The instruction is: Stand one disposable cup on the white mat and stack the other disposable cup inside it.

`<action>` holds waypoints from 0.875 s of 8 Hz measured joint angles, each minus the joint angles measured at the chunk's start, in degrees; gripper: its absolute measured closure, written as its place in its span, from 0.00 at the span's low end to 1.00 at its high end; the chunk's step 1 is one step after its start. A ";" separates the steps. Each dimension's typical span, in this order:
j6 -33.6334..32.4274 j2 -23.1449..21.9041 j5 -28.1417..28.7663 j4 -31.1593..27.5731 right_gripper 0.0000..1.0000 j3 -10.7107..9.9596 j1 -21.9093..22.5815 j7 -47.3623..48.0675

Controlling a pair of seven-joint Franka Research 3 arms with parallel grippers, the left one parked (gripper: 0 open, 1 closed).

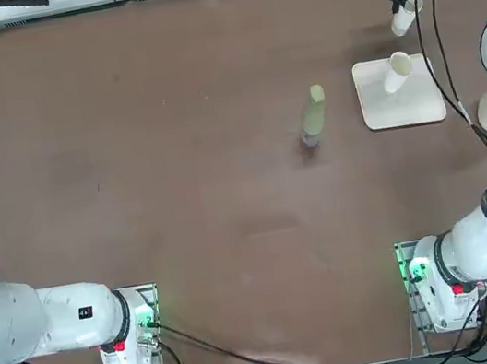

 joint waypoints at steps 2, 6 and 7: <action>-8.80 -4.96 0.00 -0.10 0.98 0.50 0.94 1.74; -12.03 -13.71 0.01 -9.30 0.98 0.81 3.46 4.31; -11.97 -15.21 0.01 -11.98 0.98 0.83 3.98 4.53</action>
